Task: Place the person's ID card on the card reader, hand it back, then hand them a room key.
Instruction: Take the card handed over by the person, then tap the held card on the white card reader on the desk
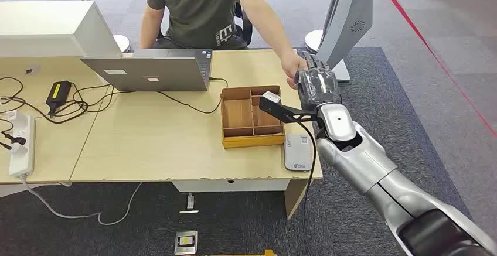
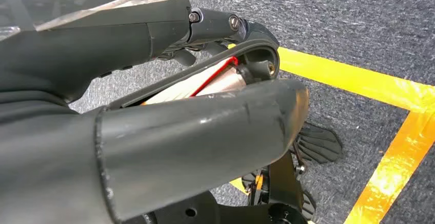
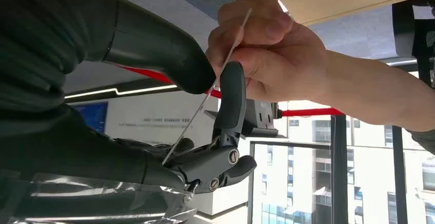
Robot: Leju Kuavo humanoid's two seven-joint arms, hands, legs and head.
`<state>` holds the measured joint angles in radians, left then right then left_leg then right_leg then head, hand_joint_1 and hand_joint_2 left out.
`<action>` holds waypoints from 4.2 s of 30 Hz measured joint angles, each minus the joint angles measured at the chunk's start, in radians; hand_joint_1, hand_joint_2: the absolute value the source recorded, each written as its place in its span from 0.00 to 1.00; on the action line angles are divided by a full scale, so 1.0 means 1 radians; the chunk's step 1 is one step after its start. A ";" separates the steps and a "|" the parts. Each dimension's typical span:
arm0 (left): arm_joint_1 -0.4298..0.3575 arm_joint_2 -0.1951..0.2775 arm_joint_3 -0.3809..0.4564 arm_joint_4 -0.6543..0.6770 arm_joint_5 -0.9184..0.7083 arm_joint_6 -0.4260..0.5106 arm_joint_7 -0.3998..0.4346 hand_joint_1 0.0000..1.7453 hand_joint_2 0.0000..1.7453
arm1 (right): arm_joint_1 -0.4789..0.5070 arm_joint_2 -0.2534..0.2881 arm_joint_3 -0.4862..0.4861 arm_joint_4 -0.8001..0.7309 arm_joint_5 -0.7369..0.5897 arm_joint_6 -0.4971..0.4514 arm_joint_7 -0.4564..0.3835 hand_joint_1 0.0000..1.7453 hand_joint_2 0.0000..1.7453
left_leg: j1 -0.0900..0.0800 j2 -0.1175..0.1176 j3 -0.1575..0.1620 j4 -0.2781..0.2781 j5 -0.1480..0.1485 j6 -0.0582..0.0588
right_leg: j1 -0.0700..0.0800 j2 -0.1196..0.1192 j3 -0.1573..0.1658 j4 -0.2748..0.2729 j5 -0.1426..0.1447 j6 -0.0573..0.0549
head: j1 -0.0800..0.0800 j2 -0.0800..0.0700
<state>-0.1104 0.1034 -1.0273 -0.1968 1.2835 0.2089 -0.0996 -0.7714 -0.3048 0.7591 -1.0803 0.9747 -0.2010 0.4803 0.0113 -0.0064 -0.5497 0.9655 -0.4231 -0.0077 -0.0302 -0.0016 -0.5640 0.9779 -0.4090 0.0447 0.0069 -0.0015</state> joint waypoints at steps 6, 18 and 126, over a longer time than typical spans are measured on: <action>0.000 0.000 0.000 0.000 0.001 0.001 -0.001 0.00 0.00 | 0.000 0.006 0.000 0.007 -0.006 -0.001 -0.004 1.00 1.00 | 0.000 0.000 0.000 0.000 0.000 0.000 | 0.000 0.000 0.000 0.000 0.000 0.000 | 0.000 0.000; 0.000 -0.001 0.000 0.000 -0.006 0.000 -0.007 0.00 0.00 | 0.003 0.021 0.002 0.036 -0.058 -0.013 -0.010 1.00 1.00 | 0.000 0.000 0.000 0.000 0.000 0.000 | 0.000 0.000 0.000 0.000 0.000 0.000 | 0.000 0.000; 0.001 -0.001 0.000 0.001 -0.017 0.018 0.003 0.00 0.00 | 0.266 0.029 -0.039 0.126 -0.065 0.034 -0.038 1.00 1.00 | 0.000 0.001 0.003 0.000 0.000 0.000 | 0.000 0.000 0.002 -0.001 0.000 0.000 | 0.000 0.000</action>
<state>-0.1096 0.1022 -1.0273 -0.1961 1.2662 0.2274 -0.0970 -0.5049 -0.2758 0.7201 -0.9546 0.9097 -0.1668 0.4422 0.0113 -0.0054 -0.5464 0.9655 -0.4232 -0.0076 -0.0301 -0.0012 -0.5615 0.9773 -0.4090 0.0446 0.0069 -0.0015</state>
